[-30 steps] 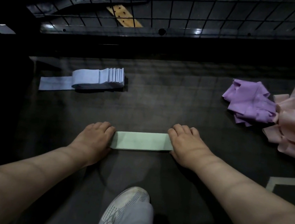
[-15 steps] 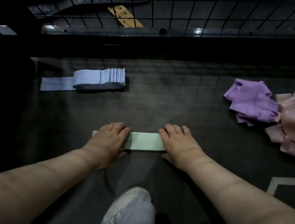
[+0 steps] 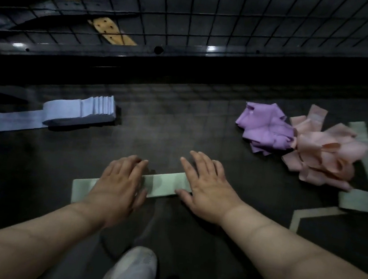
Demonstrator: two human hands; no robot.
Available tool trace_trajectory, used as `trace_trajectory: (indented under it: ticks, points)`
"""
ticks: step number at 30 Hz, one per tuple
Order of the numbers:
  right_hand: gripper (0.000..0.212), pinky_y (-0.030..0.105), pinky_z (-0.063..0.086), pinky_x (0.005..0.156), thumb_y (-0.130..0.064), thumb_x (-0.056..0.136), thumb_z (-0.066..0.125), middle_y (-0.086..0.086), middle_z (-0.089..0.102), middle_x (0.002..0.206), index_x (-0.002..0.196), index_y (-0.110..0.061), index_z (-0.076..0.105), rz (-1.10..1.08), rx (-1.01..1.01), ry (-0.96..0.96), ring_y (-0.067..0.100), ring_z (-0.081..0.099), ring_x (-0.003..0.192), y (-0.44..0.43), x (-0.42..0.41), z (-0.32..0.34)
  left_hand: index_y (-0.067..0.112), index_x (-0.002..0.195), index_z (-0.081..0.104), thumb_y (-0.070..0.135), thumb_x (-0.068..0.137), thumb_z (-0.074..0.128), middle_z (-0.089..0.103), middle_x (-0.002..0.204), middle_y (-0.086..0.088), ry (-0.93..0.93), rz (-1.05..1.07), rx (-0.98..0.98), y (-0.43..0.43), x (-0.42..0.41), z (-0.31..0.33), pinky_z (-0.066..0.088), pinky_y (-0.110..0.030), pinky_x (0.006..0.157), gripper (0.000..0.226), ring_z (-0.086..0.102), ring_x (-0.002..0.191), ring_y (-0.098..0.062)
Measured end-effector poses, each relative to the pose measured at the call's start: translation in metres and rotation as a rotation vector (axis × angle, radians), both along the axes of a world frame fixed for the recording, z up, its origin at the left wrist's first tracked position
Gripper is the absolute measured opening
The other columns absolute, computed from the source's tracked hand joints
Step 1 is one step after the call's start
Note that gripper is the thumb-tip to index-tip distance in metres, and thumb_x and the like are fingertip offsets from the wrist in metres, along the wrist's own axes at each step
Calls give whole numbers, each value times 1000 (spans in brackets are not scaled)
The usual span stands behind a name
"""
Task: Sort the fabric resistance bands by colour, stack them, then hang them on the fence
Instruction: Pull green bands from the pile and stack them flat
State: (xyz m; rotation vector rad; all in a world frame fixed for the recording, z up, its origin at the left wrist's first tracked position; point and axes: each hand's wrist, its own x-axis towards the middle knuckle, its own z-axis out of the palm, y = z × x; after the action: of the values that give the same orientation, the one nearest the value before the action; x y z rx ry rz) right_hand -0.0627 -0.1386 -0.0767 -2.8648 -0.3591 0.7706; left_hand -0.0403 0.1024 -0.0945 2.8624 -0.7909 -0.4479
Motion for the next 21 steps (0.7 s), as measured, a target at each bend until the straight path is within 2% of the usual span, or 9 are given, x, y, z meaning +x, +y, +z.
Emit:
trace_trajectory:
  ticks: [2, 5, 10, 13, 16, 18, 19, 20, 21]
  points:
    - [86, 49, 6, 118, -64, 84, 6, 14, 2, 164, 157, -19, 13, -96, 0, -6, 30, 0, 151, -23, -2, 6, -1, 129, 54, 41, 86, 44, 52, 126, -23, -12, -1, -68, -32, 3, 4, 32, -43, 99, 61, 51, 112, -38]
    - [68, 48, 3, 119, -57, 99, 27, 10, -5, 163, 156, -22, 16, -175, -72, 76, 28, -6, 151, -73, -5, 15, 0, 127, 57, 37, 84, 44, 54, 122, -21, -4, -28, -139, -87, 8, 12, 35, -41, 95, 58, 53, 108, -37]
    - [52, 56, 12, 118, -48, 102, 35, 2, -4, 165, 148, -25, 33, -52, -325, 210, 30, -1, 151, -179, -19, 40, 4, 117, 65, 37, 78, 42, 61, 111, -17, 26, -226, -195, -175, 10, 25, 52, -40, 86, 56, 64, 94, -36]
    - [55, 55, 18, 117, -48, 98, 43, 8, -7, 164, 150, -34, 30, -247, -400, 291, 32, -1, 150, -239, -27, 51, 10, 115, 66, 42, 76, 41, 62, 111, -15, 30, -394, -125, -218, 15, 31, 52, -40, 85, 56, 64, 94, -35]
    - [55, 51, 19, 119, -50, 94, 53, 13, -19, 161, 145, -52, 31, -510, -371, 336, 35, -2, 150, -282, -25, 56, 12, 112, 66, 44, 76, 37, 63, 109, -14, 1, -536, -46, -256, 20, 43, 53, -40, 83, 57, 65, 94, -34]
    - [57, 41, 11, 123, -47, 93, 56, 15, -28, 159, 143, -59, 30, -622, -290, 357, 38, -7, 150, -304, -22, 55, 14, 128, 57, 42, 85, 37, 54, 128, -14, 36, -631, 9, -283, 23, 54, 44, -43, 98, 55, 56, 116, -35]
    - [56, 37, 8, 123, -44, 95, 56, 16, -22, 160, 143, -57, 31, -651, -215, 371, 38, -7, 150, -310, -19, 52, 16, 138, 47, 41, 91, 40, 44, 139, -13, 46, -689, 50, -295, 26, 57, 36, -44, 107, 53, 46, 128, -33]
    - [53, 36, 11, 123, -39, 96, 56, 16, -7, 163, 145, -50, 36, -681, -129, 374, 37, 2, 150, -317, -17, 45, 19, 144, 38, 40, 93, 45, 35, 146, -12, 69, -741, 99, -310, 30, 58, 31, -44, 111, 55, 38, 134, -31]
    - [53, 34, 21, 120, -33, 96, 58, 11, 15, 161, 146, -41, 42, -718, -31, 350, 33, 18, 147, -319, -14, 37, 21, 148, 32, 40, 94, 49, 29, 150, -12, 86, -775, 143, -324, 32, 61, 29, -43, 112, 59, 34, 136, -31]
